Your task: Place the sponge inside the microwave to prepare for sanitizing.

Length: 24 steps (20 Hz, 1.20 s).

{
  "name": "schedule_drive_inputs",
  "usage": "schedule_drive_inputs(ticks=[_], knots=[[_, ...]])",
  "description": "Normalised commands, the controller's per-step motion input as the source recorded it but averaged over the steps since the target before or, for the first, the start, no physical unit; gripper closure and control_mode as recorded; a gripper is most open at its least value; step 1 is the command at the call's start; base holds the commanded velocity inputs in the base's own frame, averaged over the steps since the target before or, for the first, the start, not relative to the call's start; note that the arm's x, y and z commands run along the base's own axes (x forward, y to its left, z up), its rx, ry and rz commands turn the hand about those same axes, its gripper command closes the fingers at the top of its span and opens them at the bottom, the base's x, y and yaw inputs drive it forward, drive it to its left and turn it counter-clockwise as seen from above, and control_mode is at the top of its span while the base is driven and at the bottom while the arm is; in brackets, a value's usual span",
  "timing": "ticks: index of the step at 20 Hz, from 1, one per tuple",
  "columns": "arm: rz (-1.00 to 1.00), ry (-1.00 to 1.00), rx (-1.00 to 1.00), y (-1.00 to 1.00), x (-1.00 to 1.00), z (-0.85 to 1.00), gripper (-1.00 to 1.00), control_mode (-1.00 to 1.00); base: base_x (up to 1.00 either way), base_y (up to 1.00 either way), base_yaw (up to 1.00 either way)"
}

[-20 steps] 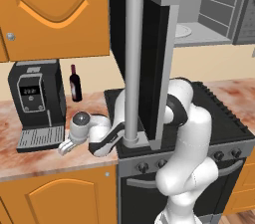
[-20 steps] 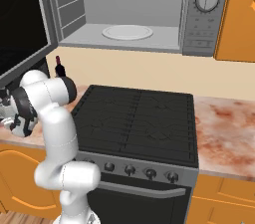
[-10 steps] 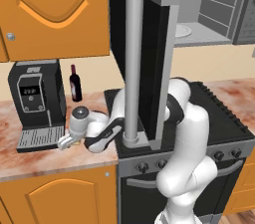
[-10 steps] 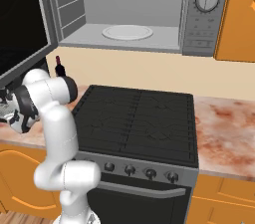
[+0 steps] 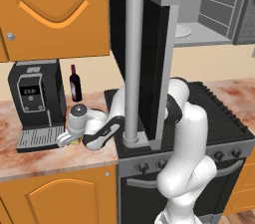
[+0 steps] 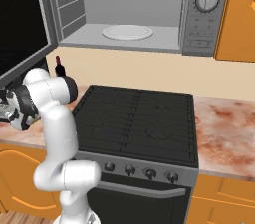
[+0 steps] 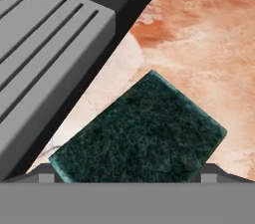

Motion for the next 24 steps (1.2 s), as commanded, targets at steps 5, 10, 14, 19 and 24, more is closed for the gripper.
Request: schedule_drive_inputs(ticks=[5, 10, 14, 19, 24], knots=[[0.00, 0.00, 0.00, 0.00, 0.00, 0.00, 1.00, -1.00, 0.00, 0.00, 0.00], [0.00, 0.00, 0.00, 0.00, 0.00, 0.00, 1.00, -1.00, 0.00, 0.00, 0.00], [0.00, 0.00, 0.00, -0.14, -0.02, 0.00, 1.00, -1.00, 0.00, 0.00, 0.00], [0.00, 0.00, 0.00, -0.27, -0.33, 0.16, 1.00, -1.00, 0.00, 0.00, 0.00], [0.00, 0.00, 0.00, -0.46, -0.10, 0.10, 1.00, -1.00, 0.00, 0.00, 0.00]])
